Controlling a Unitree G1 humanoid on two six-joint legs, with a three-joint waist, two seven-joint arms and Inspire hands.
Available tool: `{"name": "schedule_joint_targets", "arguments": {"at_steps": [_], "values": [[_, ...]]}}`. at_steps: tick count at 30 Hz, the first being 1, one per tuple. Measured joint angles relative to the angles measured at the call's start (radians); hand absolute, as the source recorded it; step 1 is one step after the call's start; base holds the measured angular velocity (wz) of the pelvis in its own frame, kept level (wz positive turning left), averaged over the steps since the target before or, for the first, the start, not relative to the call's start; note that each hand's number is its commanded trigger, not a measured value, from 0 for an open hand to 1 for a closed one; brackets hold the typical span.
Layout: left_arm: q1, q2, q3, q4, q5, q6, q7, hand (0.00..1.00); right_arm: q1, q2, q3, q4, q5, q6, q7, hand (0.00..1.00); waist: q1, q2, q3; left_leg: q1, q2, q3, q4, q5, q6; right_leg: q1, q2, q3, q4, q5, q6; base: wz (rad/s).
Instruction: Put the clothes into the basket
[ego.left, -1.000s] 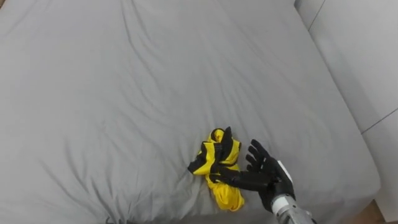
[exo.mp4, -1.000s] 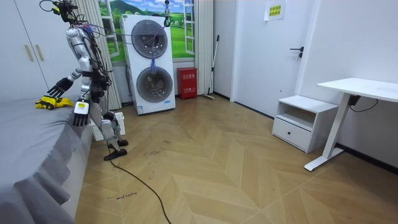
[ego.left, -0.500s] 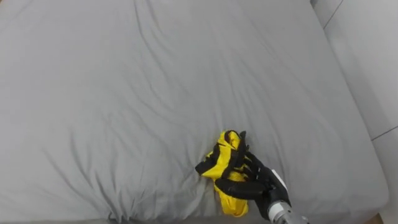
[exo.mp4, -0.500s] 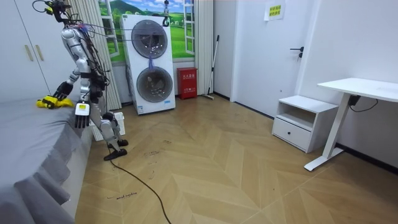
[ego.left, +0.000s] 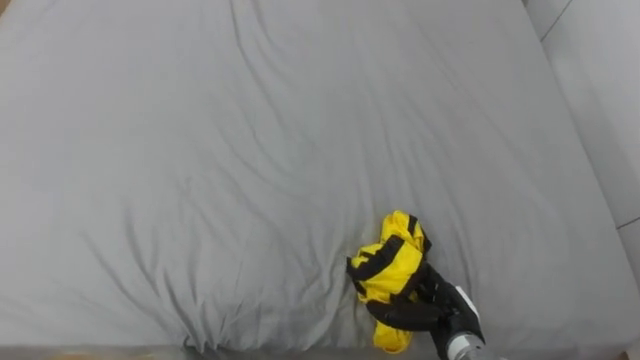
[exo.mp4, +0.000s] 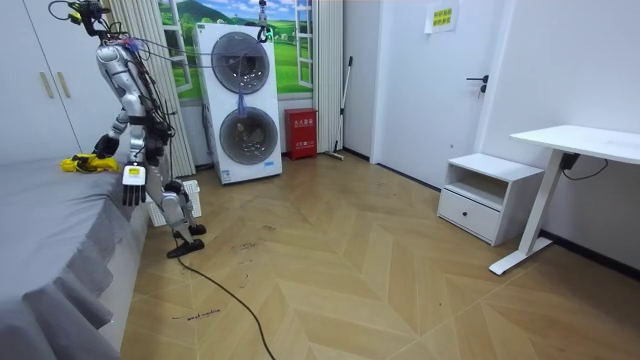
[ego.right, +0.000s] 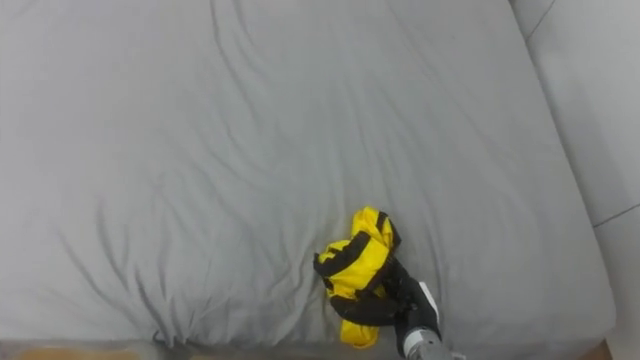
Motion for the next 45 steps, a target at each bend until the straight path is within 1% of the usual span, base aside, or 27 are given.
{"name": "schedule_joint_targets", "arguments": {"at_steps": [4,8,9,11,15,28,31,32,34,36,37,39,42,44,45], "values": [[0.007,0.002,0.000,0.002,-0.020,0.000,0.000,0.00,-0.029,-0.005,-0.026,0.052,0.004,-0.003,-0.010,1.00,0.003,0.004,-0.0016,-0.008,0.000,-0.001,0.001,0.001,0.001,-0.006,-0.001,0.000,0.000,0.000,0.000,0.00],[0.016,0.002,0.000,0.002,-0.038,0.001,0.001,0.00,-0.034,-0.004,-0.023,0.099,0.004,0.007,-0.011,1.00,0.006,0.005,-0.0009,-0.014,0.000,0.001,0.001,0.001,0.001,-0.012,0.001,0.000,0.001,0.000,0.000,0.00],[0.018,0.001,0.000,0.002,-0.037,0.001,0.002,0.00,-0.032,-0.001,-0.023,0.114,0.003,0.011,-0.011,1.00,0.006,0.006,-0.0001,-0.016,0.000,0.001,0.001,0.001,0.001,-0.014,0.001,0.000,0.001,0.000,0.000,0.00],[0.018,0.001,0.000,0.001,-0.037,0.001,0.007,0.00,-0.028,-0.001,-0.023,0.128,0.003,0.030,-0.013,1.00,0.006,0.008,-0.0011,-0.024,0.000,0.002,0.001,0.001,0.001,-0.022,0.001,0.000,0.002,0.000,0.000,0.00],[0.018,0.002,0.005,0.004,-0.036,0.000,0.009,0.00,-0.020,0.000,-0.023,0.127,0.001,0.050,-0.039,1.00,0.006,0.008,-0.0015,-0.046,-0.002,0.003,0.001,0.006,0.002,-0.047,-0.001,0.000,0.007,0.000,0.000,0.00],[0.030,0.006,0.010,0.020,-0.036,-0.001,0.009,0.00,-0.017,-0.001,-0.026,0.119,-0.037,0.049,-0.039,1.00,0.004,0.008,-0.0006,-0.043,-0.001,-0.001,0.001,0.009,0.006,-0.046,-0.007,-0.002,0.017,0.000,0.001,0.00],[0.033,0.007,0.018,0.020,-0.037,-0.002,0.009,0.00,-0.016,-0.001,-0.037,0.109,-0.041,0.050,-0.030,1.00,0.004,0.009,0.0022,-0.034,-0.001,-0.001,0.001,0.009,0.007,-0.037,-0.008,-0.004,0.017,0.001,0.003,0.00],[0.034,0.008,0.018,0.020,-0.036,-0.002,0.009,0.00,-0.014,-0.003,-0.037,0.095,-0.038,0.050,-0.029,1.00,0.004,0.009,0.0054,-0.027,-0.002,-0.001,-0.001,0.009,0.007,-0.030,-0.008,-0.001,0.017,0.001,0.003,0.00],[0.036,0.009,0.018,0.015,-0.036,-0.001,0.009,0.00,-0.013,-0.004,-0.035,0.076,-0.038,0.050,-0.024,1.00,0.004,0.010,0.0058,-0.021,-0.002,-0.001,-0.002,0.009,0.007,-0.024,-0.008,-0.001,0.017,0.001,0.003,0.00],[0.048,0.009,0.018,-0.005,-0.033,-0.003,0.009,0.00,-0.005,-0.005,-0.035,0.048,-0.036,0.050,-0.018,1.00,0.003,0.011,0.0082,-0.006,-0.002,-0.003,-0.004,0.009,0.007,-0.009,-0.008,-0.001,0.014,0.000,0.004,0.00],[0.050,0.009,0.018,-0.006,-0.032,-0.005,0.009,0.00,0.003,-0.005,-0.035,0.036,-0.034,0.050,-0.018,1.00,0.003,0.011,0.0082,-0.001,-0.002,-0.004,-0.004,0.009,0.007,-0.005,-0.009,-0.001,0.015,0.000,0.005,0.00],[0.055,0.010,0.018,-0.006,-0.027,-0.010,0.016,0.00,0.044,-0.010,-0.036,-0.065,-0.019,0.052,-0.019,1.00,0.003,0.011,0.0084,0.013,-0.002,0.000,-0.009,0.009,0.007,0.006,-0.008,0.000,0.015,-0.001,0.007,-0.02],[0.053,0.010,0.018,-0.003,-0.027,-0.014,0.015,0.00,0.059,-0.016,-0.037,-0.139,0.007,0.045,-0.017,1.00,-0.002,0.013,0.0094,0.043,-0.001,0.008,-0.018,0.009,0.007,0.031,-0.008,0.003,0.014,-0.001,0.007,-0.07],[0.054,0.009,0.018,-0.007,-0.027,-0.022,0.012,0.00,0.074,-0.027,-0.047,-0.174,0.007,0.044,-0.009,1.00,-0.006,0.014,0.0098,0.064,-0.001,0.010,-0.024,0.008,0.007,0.048,-0.008,0.007,0.014,-0.002,0.008,-0.03],[0.058,0.009,0.018,-0.015,-0.027,-0.022,0.008,0.00,0.091,-0.039,-0.047,-0.213,0.006,0.045,-0.005,1.00,-0.006,0.014,0.0100,0.078,-0.002,0.013,-0.032,0.009,0.007,0.056,-0.008,0.018,0.013,-0.003,0.009,-0.10]]}}
